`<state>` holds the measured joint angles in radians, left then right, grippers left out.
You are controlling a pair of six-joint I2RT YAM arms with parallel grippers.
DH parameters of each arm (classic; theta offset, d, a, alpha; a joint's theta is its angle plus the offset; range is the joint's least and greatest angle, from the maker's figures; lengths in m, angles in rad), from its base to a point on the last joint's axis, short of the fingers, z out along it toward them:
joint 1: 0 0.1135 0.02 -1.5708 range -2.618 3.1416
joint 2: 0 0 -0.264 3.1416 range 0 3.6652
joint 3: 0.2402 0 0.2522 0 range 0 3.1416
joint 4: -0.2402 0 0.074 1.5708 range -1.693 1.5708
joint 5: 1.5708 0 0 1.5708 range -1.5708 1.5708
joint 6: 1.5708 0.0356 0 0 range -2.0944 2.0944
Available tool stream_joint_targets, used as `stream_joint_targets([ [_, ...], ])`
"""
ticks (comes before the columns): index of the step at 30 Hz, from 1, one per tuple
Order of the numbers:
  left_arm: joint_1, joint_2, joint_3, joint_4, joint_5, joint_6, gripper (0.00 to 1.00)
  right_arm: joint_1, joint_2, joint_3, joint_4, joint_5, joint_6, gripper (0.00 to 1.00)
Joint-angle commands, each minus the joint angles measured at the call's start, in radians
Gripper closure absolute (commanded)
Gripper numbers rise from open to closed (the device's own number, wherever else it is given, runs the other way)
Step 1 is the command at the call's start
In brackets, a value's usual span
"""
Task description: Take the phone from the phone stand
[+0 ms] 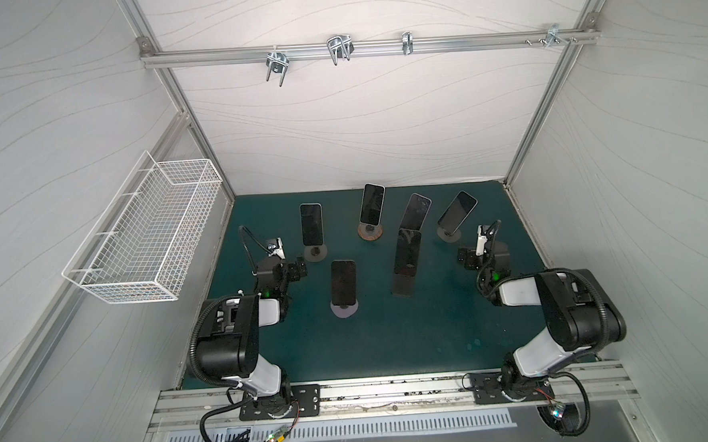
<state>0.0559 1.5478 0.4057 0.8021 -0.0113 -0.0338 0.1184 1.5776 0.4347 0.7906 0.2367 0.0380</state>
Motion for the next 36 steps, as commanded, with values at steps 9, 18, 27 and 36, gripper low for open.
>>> stream_joint_targets([
  [9,0.000,-0.186,0.080,-0.255,0.070,0.060,0.00,-0.003,-0.309,-0.002,-0.252,0.057,0.066,0.01],
  [18,0.087,-0.226,0.361,-0.950,0.160,0.254,0.00,-0.007,-0.646,0.193,-0.880,0.215,0.369,0.01],
  [27,0.271,-0.212,0.363,-0.948,0.305,0.249,0.00,-0.046,-0.678,0.312,-1.155,0.174,0.577,0.01],
  [36,0.286,-0.205,0.331,-0.848,0.248,0.206,0.00,0.107,-0.626,0.395,-1.273,0.221,0.661,0.01],
])
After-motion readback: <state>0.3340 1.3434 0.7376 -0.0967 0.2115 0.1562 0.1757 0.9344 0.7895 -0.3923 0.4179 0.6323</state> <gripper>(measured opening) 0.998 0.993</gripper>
